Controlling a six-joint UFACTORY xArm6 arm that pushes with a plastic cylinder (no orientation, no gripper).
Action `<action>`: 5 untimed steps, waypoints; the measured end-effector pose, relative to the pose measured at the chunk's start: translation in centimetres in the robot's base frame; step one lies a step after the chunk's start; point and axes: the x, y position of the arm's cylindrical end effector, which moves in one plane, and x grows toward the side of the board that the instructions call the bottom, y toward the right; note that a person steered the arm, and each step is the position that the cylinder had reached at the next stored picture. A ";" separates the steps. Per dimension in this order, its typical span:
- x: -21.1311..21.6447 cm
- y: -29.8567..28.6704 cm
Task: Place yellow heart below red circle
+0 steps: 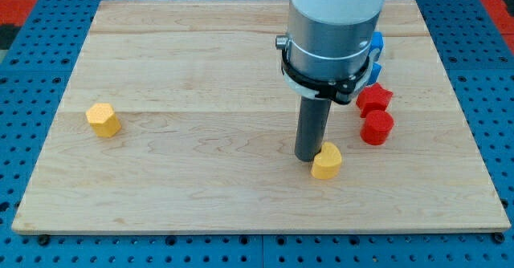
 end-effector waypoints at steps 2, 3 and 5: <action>2.6 0.4; 2.6 1.4; 2.5 5.1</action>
